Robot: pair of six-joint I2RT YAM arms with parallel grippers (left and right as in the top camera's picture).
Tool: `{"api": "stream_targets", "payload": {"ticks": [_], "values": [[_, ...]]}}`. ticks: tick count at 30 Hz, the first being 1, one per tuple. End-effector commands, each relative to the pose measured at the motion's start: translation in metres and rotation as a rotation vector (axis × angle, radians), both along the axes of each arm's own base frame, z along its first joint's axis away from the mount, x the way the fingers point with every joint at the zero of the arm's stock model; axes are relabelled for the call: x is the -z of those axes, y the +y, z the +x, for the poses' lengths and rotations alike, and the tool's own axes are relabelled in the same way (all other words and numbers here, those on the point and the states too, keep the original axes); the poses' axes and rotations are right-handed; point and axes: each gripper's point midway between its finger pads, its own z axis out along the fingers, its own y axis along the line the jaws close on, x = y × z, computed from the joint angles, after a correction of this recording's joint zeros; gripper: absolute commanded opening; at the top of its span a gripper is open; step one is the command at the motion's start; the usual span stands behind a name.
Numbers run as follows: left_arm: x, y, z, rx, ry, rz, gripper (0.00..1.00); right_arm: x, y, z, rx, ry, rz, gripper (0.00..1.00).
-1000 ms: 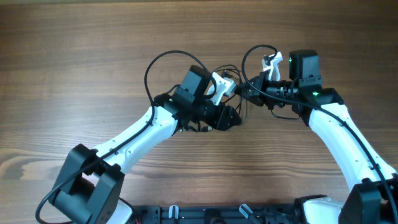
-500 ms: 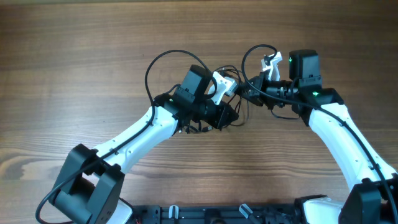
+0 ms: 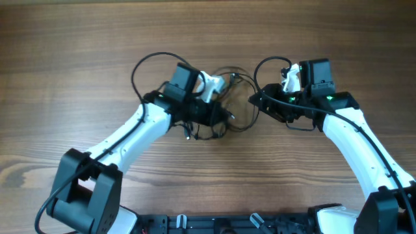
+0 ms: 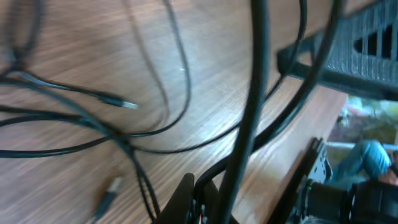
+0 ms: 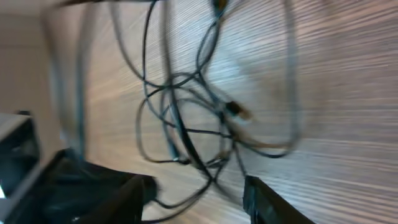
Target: Untangle cables
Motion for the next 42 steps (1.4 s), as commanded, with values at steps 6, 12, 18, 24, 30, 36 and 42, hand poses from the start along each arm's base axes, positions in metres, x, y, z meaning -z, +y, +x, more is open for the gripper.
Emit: {"api": "stream_targets", "payload": {"ticks": [6,12,18,24,30,36,42], "values": [[0.001,0.009,0.007,-0.024,0.003,-0.001,0.04,-0.002,0.006,-0.006,-0.209,-0.133,-0.031,0.55],[0.001,0.009,0.007,-0.025,0.004,-0.001,0.04,0.034,-0.033,0.010,-0.126,-0.117,-0.301,0.56],[0.017,0.029,0.020,-0.104,-0.038,0.137,0.04,0.060,-0.027,0.038,-0.103,-0.134,-0.275,0.47],[0.029,0.049,0.028,-0.166,-0.064,0.259,0.04,0.087,-0.015,0.052,-0.064,-0.092,-0.193,0.41],[0.029,0.049,0.027,-0.166,-0.060,0.261,0.04,0.099,-0.014,0.059,-0.027,-0.073,-0.177,0.14],[0.038,0.078,0.030,-0.234,-0.032,0.350,0.04,0.092,-0.035,0.074,0.047,-0.091,-0.169,0.04],[0.032,0.166,0.058,-0.482,0.014,0.382,0.04,0.103,-0.158,0.058,0.281,0.068,-0.327,0.04]]}}
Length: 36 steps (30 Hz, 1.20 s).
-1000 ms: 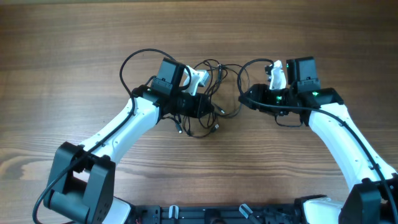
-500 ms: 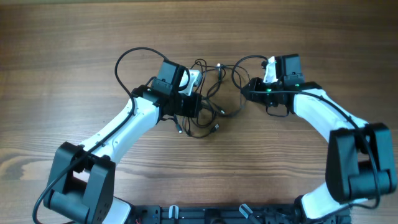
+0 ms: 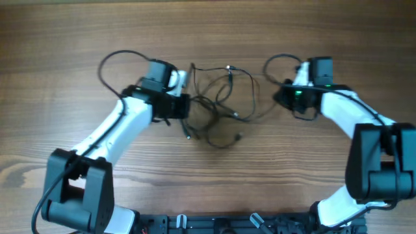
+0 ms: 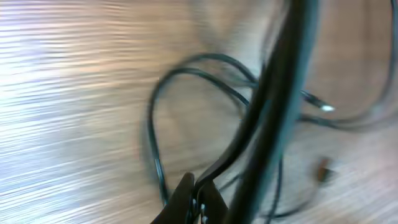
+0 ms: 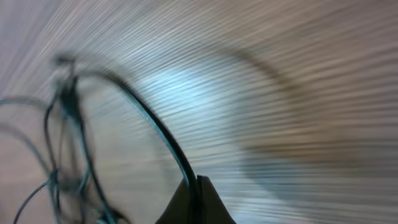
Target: Untangle cables
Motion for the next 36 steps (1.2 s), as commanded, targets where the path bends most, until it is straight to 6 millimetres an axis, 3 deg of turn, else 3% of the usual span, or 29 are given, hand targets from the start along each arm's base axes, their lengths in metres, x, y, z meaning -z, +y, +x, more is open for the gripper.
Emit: {"api": "stream_targets", "payload": {"ticks": [1,4,8,10,13,18,22,26,27,30,33,34,36], "values": [[-0.013,0.071,0.021,-0.198,-0.036,0.026,0.04,0.004,-0.098,-0.011,0.180,0.064,-0.170,0.04],[-0.021,0.121,0.029,-0.340,-0.057,0.025,0.04,0.007,-0.155,-0.036,0.336,0.141,-0.200,0.04],[-0.032,0.197,0.027,-0.618,-0.064,-0.002,0.04,0.004,-0.208,-0.062,0.517,0.160,-0.117,0.04],[-0.036,0.223,0.022,-0.744,-0.058,-0.040,0.04,-0.001,-0.219,-0.066,0.565,0.134,-0.045,0.04],[-0.043,0.232,0.021,-0.784,-0.061,-0.142,0.04,-0.009,-0.224,-0.066,0.593,0.095,0.020,0.04],[-0.054,0.202,0.029,-0.694,-0.067,-0.283,0.04,-0.040,-0.212,-0.042,0.517,-0.046,0.061,0.04],[-0.060,0.157,0.033,-0.566,-0.049,-0.350,0.04,-0.114,-0.201,-0.008,0.351,-0.286,0.001,0.04],[-0.056,0.107,0.031,-0.432,-0.030,-0.302,0.04,-0.204,-0.202,0.013,0.273,-0.470,-0.252,0.04],[-0.051,0.096,0.030,-0.403,-0.030,-0.255,0.04,-0.231,-0.214,0.014,0.291,-0.504,-0.407,0.04],[-0.047,0.075,0.027,-0.348,-0.031,-0.197,0.04,-0.273,-0.256,-0.007,0.459,-0.479,-0.716,0.04],[-0.044,0.062,0.024,-0.312,-0.035,-0.162,0.04,-0.305,-0.276,-0.031,0.583,-0.487,-0.858,0.04],[-0.044,0.057,0.023,-0.297,-0.037,-0.150,0.04,-0.311,-0.275,-0.035,0.588,-0.502,-0.861,0.04],[-0.044,0.050,0.022,-0.280,-0.038,-0.152,0.04,-0.304,-0.273,-0.038,0.579,-0.470,-0.855,0.04]]}}
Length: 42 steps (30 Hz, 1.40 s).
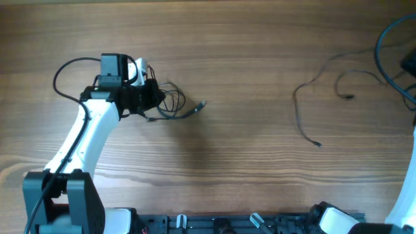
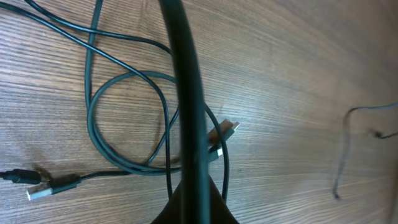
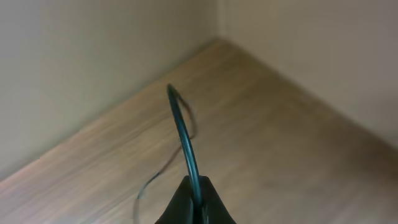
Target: Untangle cables
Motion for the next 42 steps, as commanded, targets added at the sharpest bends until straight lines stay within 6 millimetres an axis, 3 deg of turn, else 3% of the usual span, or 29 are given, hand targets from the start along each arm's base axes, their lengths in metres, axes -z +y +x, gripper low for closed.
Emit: {"api": "stream_targets", "payload": {"ticks": [1,6,11,13,15,16,18,20,24,26,30,31,40,42], "values": [[-0.005,-0.007,-0.001,0.018,-0.028,0.038,0.04,0.000,-0.015,-0.021,0.111,0.073,-0.059,0.04],[-0.004,-0.013,-0.006,0.035,-0.013,0.039,0.04,0.068,-0.036,-0.048,0.368,0.241,0.063,0.04],[-0.003,-0.013,-0.007,0.035,-0.005,0.039,0.04,0.096,-0.051,-0.047,0.399,0.302,0.095,0.04],[-0.003,-0.013,-0.007,0.035,-0.005,0.039,0.04,0.098,-0.044,-0.037,0.339,0.280,0.128,0.36],[-0.003,-0.013,-0.007,0.035,-0.006,0.039,0.04,0.100,-0.020,-0.013,0.154,0.240,0.208,0.76],[-0.003,-0.013,-0.007,0.035,-0.006,0.039,0.04,0.099,-0.001,0.002,0.019,0.214,0.252,0.82],[-0.003,-0.013,-0.007,0.035,-0.006,0.039,0.04,0.086,0.054,0.029,-0.348,0.120,0.351,0.79],[-0.003,-0.013,-0.007,0.035,-0.006,0.039,0.04,0.079,0.085,0.032,-0.492,0.073,0.454,0.74],[-0.003,-0.013,-0.007,0.035,-0.006,0.039,0.04,0.095,0.105,0.016,-0.499,0.165,0.545,0.73],[-0.003,-0.013,-0.007,0.035,-0.006,0.039,0.04,0.116,0.104,-0.004,-0.419,0.292,0.556,0.70],[-0.003,-0.013,-0.007,0.035,-0.006,0.039,0.04,0.160,0.073,-0.072,-0.003,0.604,0.531,0.65],[-0.003,-0.013,-0.007,0.035,-0.006,0.039,0.04,0.165,0.068,-0.081,0.045,0.637,0.513,0.65],[-0.003,-0.013,-0.007,0.035,-0.005,0.039,0.04,0.215,0.051,-0.121,0.250,0.750,0.449,0.63],[-0.003,-0.013,-0.007,0.035,-0.005,0.039,0.04,0.221,0.048,-0.122,0.262,0.748,0.431,0.62]]}}
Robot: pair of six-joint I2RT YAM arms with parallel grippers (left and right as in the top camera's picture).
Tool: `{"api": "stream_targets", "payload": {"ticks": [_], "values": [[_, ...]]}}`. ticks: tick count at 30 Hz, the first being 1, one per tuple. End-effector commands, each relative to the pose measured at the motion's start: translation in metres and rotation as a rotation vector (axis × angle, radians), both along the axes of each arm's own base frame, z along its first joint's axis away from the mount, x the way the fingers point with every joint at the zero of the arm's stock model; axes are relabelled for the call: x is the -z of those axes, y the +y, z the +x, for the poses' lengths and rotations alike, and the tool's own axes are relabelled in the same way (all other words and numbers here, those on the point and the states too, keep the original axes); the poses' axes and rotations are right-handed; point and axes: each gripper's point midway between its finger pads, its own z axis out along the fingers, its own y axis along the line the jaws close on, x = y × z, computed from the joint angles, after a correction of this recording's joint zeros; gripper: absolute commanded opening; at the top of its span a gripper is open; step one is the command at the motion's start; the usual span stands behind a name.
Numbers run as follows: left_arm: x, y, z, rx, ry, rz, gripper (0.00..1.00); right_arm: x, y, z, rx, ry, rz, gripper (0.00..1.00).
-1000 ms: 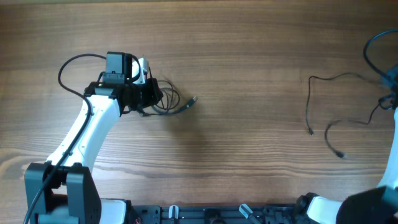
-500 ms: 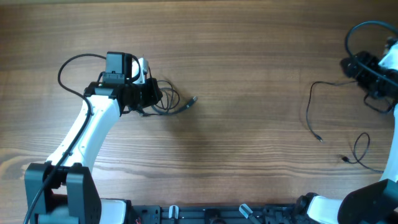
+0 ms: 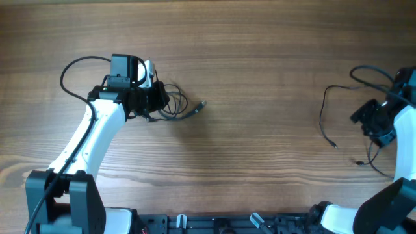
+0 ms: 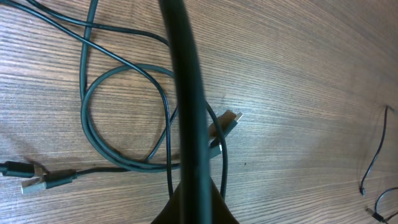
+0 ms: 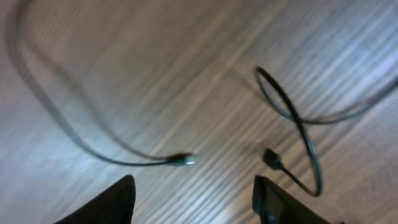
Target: Untangle cables
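Observation:
A dark cable (image 4: 186,93) rises out of my left gripper (image 4: 196,200), which is shut on it. The rest of that cable lies coiled in a loop (image 4: 124,118) on the wood, with a USB plug (image 4: 227,121) at its right. From overhead the left gripper (image 3: 156,101) sits beside this bundle (image 3: 174,104). A thin cable (image 3: 323,114) lies at the far right. My right gripper (image 3: 367,118) is beside it. In the right wrist view the right gripper (image 5: 199,205) is open over the table, the thin cable's plug (image 5: 180,160) and a black plug (image 5: 270,155) just ahead.
The wooden table (image 3: 260,130) stretches between the two cable groups. The left arm's own black lead (image 3: 68,71) loops behind its wrist. The table's right edge is close to the right arm.
My right gripper was shut on the thin cable and off the right edge of the overhead view. Now it is open and low over the table. The thin cable lies further right. My left gripper still holds its cable.
Both grippers were at one tangle in the table's middle, the right one open. Then each was shut on a cable, a little apart. Later the dark bundle was at the left and the thin cable far right. Now the right gripper has let go.

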Motion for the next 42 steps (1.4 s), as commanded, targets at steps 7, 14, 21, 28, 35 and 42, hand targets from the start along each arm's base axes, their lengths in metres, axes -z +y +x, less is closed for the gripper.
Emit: {"api": "stream_targets", "payload": {"ticks": [7,14,21,28,35,42], "values": [[-0.006,-0.003,-0.003,0.006,-0.009,-0.003,0.04,0.005,-0.023,0.007,0.047,-0.022,-0.122,0.57],[-0.006,-0.002,-0.003,0.006,-0.005,-0.003,0.04,0.001,-0.035,-0.004,0.064,0.033,-0.195,0.58],[-0.006,-0.002,-0.003,0.006,-0.006,-0.003,0.04,0.001,-0.035,-0.015,0.079,0.075,-0.200,0.58],[-0.006,-0.002,-0.003,0.006,-0.005,-0.003,0.04,0.003,-0.041,-0.028,0.142,0.114,-0.230,0.58],[-0.006,-0.002,-0.003,0.006,-0.006,-0.003,0.04,0.028,-0.030,-0.034,0.171,0.102,-0.165,0.58],[-0.006,-0.002,-0.003,0.007,-0.006,-0.003,0.04,0.032,-0.013,0.023,0.070,-0.150,-0.028,0.04]]}}
